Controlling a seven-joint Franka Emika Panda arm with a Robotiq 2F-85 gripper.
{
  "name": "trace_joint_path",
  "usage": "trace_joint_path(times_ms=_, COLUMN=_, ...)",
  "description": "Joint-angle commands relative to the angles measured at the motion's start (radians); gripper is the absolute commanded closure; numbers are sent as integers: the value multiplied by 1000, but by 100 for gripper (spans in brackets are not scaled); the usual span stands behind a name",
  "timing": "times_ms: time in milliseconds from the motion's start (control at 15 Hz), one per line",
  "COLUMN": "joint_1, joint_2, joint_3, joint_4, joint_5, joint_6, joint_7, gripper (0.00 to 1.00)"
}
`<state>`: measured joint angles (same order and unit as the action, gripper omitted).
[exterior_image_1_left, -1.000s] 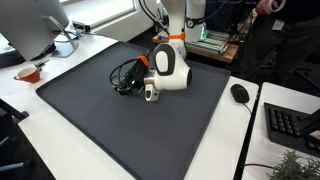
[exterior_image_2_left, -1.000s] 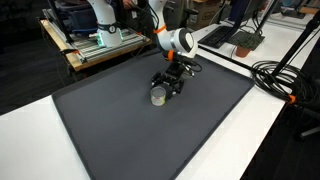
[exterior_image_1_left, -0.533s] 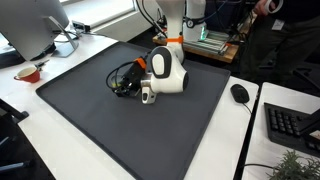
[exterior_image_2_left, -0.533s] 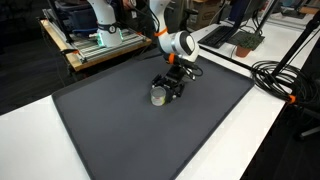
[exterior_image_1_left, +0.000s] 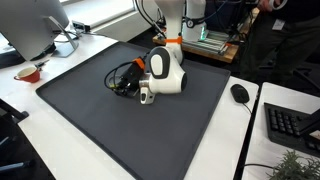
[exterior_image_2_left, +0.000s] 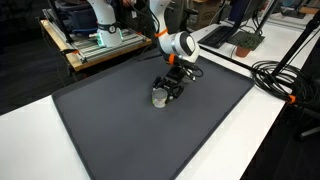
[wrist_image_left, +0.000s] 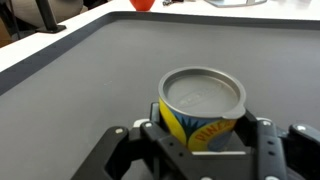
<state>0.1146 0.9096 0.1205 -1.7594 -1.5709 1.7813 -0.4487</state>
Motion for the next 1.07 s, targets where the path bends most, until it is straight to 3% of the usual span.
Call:
trace_joint_path(times_ms=0, joint_1=8, joint_2=7, joint_3=-4, joint_4=2, joint_5=36, joint_6=-12, joint_7=-21, gripper=55)
trace_joint_path(times_ms=867, joint_1=19, joint_2=-182, joint_3=13, joint_4=-182, joint_5=46, joint_6=-24, joint_7=46, gripper=55)
trace_joint_path(times_ms=933, joint_1=23, joint_2=-136, joint_3=5, joint_4=-132, joint_5=24, joint_6=-17, joint_7=34, gripper=30)
trace_joint_path(times_ms=1000, joint_1=22, joint_2=-144, joint_3=6, joint_4=-140, joint_5=26, joint_6=-18, joint_7=34, gripper=30)
